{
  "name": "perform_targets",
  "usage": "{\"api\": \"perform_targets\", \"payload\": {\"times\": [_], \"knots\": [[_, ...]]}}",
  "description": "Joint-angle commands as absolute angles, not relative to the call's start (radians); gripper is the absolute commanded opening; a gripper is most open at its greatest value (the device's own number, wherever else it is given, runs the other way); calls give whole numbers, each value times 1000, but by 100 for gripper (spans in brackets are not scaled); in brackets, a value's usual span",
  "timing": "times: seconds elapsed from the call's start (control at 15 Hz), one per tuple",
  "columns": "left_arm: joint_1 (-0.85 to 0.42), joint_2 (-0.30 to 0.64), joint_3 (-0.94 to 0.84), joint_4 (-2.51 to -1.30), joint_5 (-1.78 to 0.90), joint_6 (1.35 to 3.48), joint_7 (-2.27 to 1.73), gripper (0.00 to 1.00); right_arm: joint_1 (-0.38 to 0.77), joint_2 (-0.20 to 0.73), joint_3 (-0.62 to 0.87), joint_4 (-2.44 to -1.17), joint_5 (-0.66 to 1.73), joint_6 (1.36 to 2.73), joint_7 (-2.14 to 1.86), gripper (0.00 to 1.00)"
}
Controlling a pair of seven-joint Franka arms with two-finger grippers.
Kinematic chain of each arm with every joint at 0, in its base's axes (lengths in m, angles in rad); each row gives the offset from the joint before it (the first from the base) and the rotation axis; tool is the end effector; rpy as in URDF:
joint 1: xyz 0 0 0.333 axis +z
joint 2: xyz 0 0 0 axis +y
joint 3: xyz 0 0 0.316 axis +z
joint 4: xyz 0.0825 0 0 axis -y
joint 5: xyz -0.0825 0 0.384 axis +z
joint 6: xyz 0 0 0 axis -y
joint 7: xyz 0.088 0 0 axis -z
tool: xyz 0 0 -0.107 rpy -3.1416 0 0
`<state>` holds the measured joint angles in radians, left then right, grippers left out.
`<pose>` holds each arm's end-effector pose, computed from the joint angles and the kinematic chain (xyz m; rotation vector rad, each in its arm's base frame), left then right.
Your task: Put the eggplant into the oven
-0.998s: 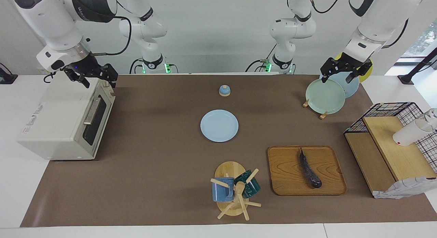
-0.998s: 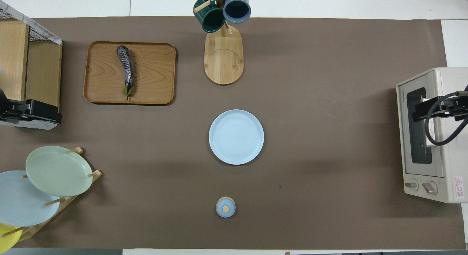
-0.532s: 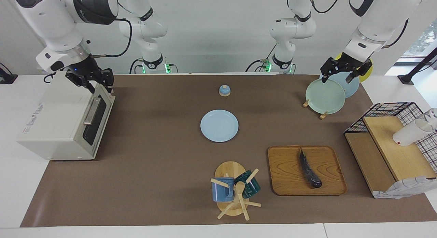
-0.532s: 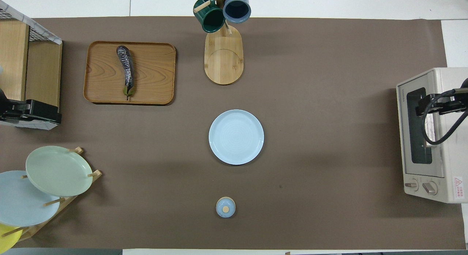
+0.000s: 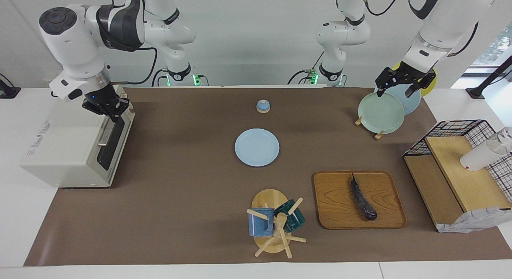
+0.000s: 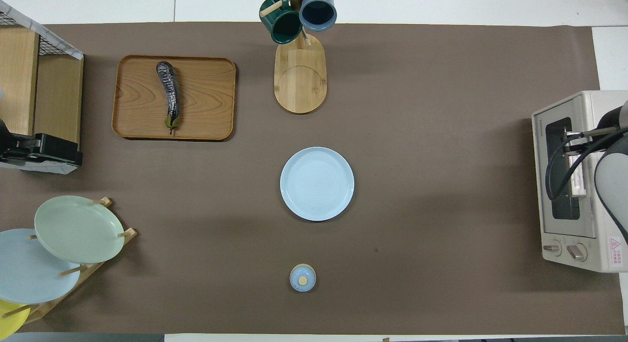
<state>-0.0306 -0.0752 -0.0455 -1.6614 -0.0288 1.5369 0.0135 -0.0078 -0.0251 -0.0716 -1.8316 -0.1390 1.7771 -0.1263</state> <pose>0.5246 -0.0441 0.6197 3.1136 -0.1397 -0.0782 0.5495 -0.0561 0.5327 3.0085 0.1166 -0.0648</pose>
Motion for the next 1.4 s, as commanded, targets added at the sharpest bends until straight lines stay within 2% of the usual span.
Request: {"api": "perform_targets", "payload": {"times": [0.0, 0.4, 0.93, 1.33], "knots": [[-23, -92, -51, -1675, -9, 1536, 17, 100, -47, -48, -67, -1893, -158, 1824, -161, 0], [-23, -92, -51, -1675, -9, 1536, 17, 100, -98, -46, -67, -1988, -184, 1916, -218, 0], [-23, -92, -51, -1675, -9, 1536, 17, 100, -120, -46, -67, -2028, -184, 1968, -222, 0], [-21, -92, -51, -1675, -9, 1536, 17, 100, -42, -22, -64, -2072, -167, 2040, -146, 0]]}}
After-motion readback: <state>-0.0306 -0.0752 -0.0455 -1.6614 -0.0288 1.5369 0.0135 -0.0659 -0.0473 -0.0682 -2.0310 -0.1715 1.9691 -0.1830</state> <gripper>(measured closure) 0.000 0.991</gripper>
